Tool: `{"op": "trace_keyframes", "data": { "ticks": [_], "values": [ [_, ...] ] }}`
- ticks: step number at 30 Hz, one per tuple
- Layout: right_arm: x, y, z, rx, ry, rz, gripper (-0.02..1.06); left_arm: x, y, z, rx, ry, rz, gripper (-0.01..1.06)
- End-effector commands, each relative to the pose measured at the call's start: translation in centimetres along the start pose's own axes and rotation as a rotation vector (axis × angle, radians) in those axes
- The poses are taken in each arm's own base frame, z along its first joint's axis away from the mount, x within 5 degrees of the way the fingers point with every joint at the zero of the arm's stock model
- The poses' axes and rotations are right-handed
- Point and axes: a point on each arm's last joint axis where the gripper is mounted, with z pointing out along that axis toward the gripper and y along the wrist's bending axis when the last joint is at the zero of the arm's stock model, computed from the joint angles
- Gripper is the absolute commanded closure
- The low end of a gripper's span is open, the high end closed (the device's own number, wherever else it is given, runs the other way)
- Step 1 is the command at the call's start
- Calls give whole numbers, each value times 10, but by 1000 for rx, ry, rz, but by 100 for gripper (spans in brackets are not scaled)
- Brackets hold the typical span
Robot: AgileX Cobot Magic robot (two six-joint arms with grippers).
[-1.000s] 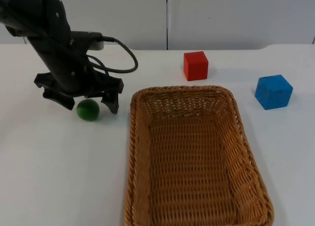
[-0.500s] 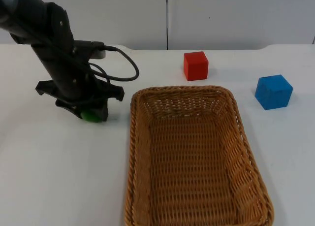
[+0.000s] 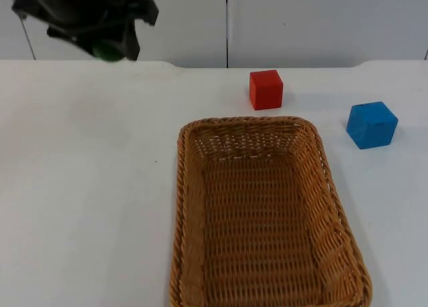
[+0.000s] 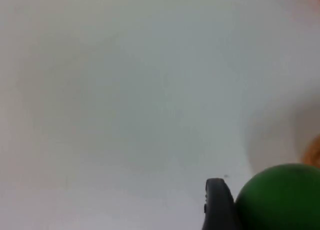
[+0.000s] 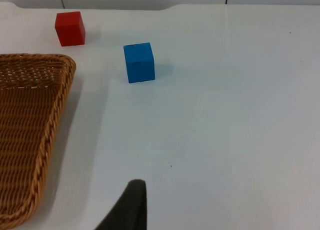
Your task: Place all geometric objects except the red cube into the basket.
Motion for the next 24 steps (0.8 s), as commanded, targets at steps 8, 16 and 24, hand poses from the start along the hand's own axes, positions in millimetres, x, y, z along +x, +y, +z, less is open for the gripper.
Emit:
{"op": "trace_keyframes", "data": {
  "ticks": [8,16,24],
  "values": [
    [1,0,1,12,-3,1,-1,16,-77,-31,113,-3,222,105],
    [1,0,1,12,-3,1,-1,49,-151,3,162,105,472,105],
    [1,-1,1,14,-3,-1,-1,85,-154,50,162,216,481,105]
  ]
}}
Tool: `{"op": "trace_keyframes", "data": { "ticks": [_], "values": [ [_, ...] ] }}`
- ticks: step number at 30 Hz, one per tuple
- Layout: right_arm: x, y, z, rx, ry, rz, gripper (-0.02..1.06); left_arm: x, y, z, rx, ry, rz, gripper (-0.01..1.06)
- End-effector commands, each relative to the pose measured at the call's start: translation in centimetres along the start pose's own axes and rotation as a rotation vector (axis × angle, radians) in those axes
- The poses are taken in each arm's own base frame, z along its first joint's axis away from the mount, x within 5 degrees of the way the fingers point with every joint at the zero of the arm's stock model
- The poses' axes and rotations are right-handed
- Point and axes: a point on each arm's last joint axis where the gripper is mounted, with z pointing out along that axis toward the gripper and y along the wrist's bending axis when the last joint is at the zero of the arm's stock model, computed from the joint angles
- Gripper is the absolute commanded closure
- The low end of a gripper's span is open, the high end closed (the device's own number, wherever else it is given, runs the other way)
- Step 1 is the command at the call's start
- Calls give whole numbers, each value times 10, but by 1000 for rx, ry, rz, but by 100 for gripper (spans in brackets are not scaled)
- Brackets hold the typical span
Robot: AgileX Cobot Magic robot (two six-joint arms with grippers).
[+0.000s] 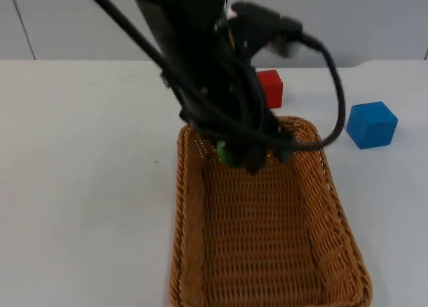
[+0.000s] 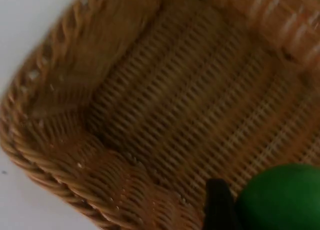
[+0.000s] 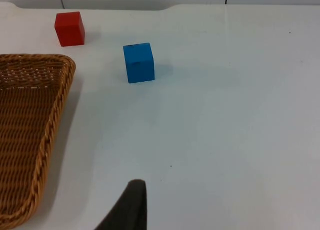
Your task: Place all geometric objects except the red cube into the basket.
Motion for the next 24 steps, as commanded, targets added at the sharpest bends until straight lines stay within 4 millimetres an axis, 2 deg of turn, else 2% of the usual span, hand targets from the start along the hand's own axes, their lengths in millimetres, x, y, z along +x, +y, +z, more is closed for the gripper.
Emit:
{"op": "trace_keyframes", "data": {
  "ticks": [1,5,10,12,15,16,21,22,24],
  "values": [
    [1,-1,1,14,-3,-1,-1,6,-2,9,4,-2,-2,105],
    [1,-1,1,16,-3,-1,-1,25,-3,29,9,-20,-34,105],
    [1,-1,1,16,-3,-1,-1,31,-4,34,6,-38,-45,105],
    [1,-1,1,16,-3,-1,-1,32,-4,36,4,-46,-46,101],
    [1,-1,1,16,-3,-1,-1,34,-4,43,13,-29,-64,80],
    [1,-1,1,16,-3,-1,-1,34,-4,43,13,-29,-64,80],
    [1,-1,1,16,-3,-1,-1,38,-5,52,25,1,-88,38],
    [1,-1,1,16,-3,-1,-1,38,-5,52,25,1,-88,38],
    [1,-1,1,16,-3,-1,-1,36,-6,45,33,-9,-101,27]
  ]
}}
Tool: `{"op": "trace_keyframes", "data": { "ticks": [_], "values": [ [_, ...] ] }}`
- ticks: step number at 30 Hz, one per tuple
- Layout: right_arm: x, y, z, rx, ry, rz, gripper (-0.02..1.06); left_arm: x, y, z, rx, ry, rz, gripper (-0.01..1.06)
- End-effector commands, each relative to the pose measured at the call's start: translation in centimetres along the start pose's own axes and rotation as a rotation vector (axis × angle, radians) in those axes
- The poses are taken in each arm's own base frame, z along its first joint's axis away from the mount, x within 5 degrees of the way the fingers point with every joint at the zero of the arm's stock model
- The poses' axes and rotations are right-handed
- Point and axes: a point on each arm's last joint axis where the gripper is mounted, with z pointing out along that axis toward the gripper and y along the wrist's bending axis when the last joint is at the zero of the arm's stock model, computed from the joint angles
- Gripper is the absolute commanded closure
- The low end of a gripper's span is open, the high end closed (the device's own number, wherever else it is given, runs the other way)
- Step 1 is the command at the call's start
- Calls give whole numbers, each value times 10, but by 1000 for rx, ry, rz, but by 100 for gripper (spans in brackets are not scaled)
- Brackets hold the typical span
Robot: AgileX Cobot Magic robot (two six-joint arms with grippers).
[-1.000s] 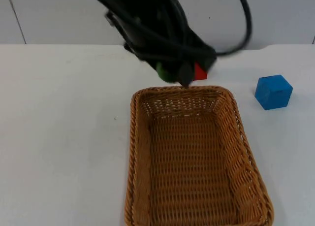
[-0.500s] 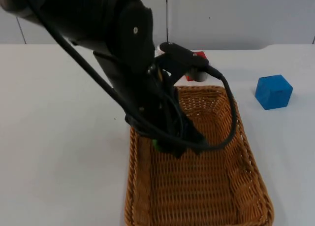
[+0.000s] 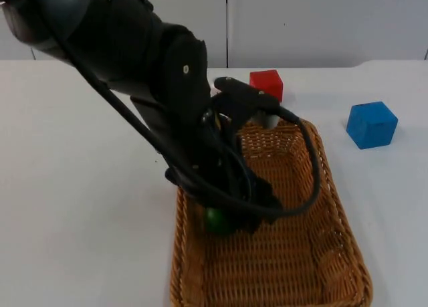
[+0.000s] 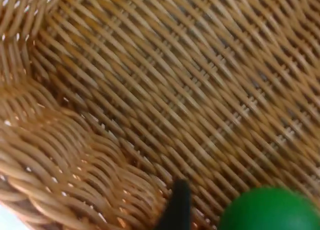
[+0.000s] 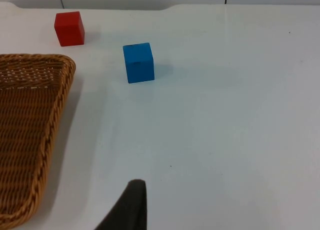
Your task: Place all geometric objects except the red cube into the basket.
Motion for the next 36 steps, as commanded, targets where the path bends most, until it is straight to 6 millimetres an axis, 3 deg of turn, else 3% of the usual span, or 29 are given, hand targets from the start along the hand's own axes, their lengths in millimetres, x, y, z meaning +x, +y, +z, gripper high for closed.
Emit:
{"op": "trace_keyframes", "data": {
  "ticks": [1,6,9,10,13,14,18,25,31,36],
  "values": [
    [1,-1,1,16,-3,-1,-1,-1,-3,-7,14,-13,-18,25],
    [1,-1,1,16,-3,-1,-1,-8,-7,-45,26,-64,-14,21],
    [1,-1,1,16,-3,-1,-1,-13,-11,-99,31,-173,3,21],
    [1,-1,1,16,-3,-1,-1,-13,-11,-99,31,-173,3,21],
    [1,-1,1,16,-3,-1,-1,-13,-15,-147,31,-292,18,21],
    [1,-1,1,16,-3,-1,-1,-13,-15,-147,31,-292,18,21],
    [1,-1,1,16,-3,-1,-1,-6,-16,-191,8,-382,58,21],
    [1,-1,1,16,-3,-1,-1,2,-11,-206,-57,-368,97,21],
    [1,-1,1,16,-3,-1,-1,12,19,-215,-105,-329,-19,21],
    [1,-1,1,16,-3,-1,-1,34,58,-244,-148,-348,-220,21]
  ]
}}
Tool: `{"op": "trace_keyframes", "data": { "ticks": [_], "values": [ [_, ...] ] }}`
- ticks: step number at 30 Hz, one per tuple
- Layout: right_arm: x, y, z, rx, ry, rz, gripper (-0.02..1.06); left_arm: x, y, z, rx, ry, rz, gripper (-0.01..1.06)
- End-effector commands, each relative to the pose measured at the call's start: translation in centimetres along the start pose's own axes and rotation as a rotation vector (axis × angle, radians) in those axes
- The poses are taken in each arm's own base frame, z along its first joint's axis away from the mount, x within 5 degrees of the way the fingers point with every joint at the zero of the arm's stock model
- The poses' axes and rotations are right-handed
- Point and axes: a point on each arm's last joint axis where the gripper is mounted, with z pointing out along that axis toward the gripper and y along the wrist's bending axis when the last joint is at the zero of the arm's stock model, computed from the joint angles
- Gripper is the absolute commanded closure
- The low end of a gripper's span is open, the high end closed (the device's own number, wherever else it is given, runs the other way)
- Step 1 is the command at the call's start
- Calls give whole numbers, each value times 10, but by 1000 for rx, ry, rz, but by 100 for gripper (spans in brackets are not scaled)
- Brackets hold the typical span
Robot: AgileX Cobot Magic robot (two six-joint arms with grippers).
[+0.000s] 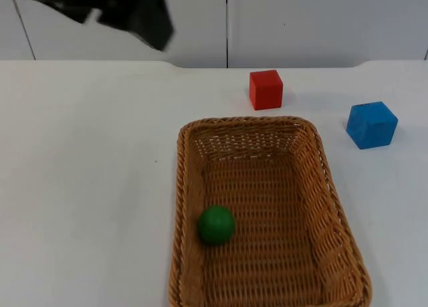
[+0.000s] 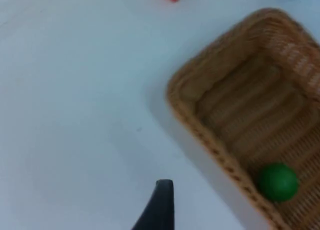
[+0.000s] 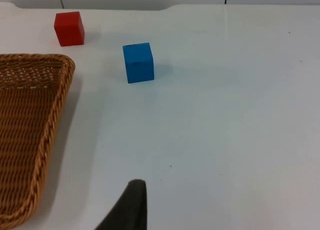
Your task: Place all geometric objects except the red cube into the basket.
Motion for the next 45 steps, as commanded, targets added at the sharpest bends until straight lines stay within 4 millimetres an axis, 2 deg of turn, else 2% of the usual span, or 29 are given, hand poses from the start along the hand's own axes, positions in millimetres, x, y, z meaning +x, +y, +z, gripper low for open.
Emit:
{"op": "trace_keyframes", "data": {
  "ticks": [1,4,5,6,10,11,12,14,16,23,32,36,41,42,45],
  "values": [
    [1,-1,1,14,-3,-1,-1,5,14,-15,-17,-19,-83,21],
    [1,-1,1,14,-3,-1,-1,22,35,-35,-76,-66,-162,21],
    [1,-1,1,14,-3,-1,-1,32,41,-38,-99,-68,-189,21],
    [1,-1,1,14,-3,-1,-1,32,41,-38,-99,-68,-189,21],
    [1,-1,1,14,-3,-1,-1,84,61,-49,-202,-113,-382,21],
    [1,-1,1,14,-3,-1,-1,97,63,-51,-222,-123,-441,21],
    [1,-1,1,14,-3,-1,-1,97,63,-51,-222,-123,-441,21],
    [1,-1,1,14,-3,-1,-1,124,65,-54,-262,-109,-497,21],
    [1,-1,1,14,-3,-1,-1,138,63,-59,-286,-121,-512,21],
    [1,-1,1,14,-3,-1,-1,145,52,-80,-306,-200,-438,21],
    [-2,1,6,-4,34,9,-1,145,50,-80,-291,-193,-385,21],
    [-16,1,22,-6,118,2,-1,143,47,-80,-255,-202,-358,21],
    [-58,2,58,-20,193,-40,-1,143,46,-79,-247,-201,-357,13],
    [-58,2,58,-20,193,-40,-1,143,46,-79,-247,-201,-357,13],
    [-85,4,89,-36,259,-31,-1,143,46,-79,-247,-201,-357,8]
  ]
}}
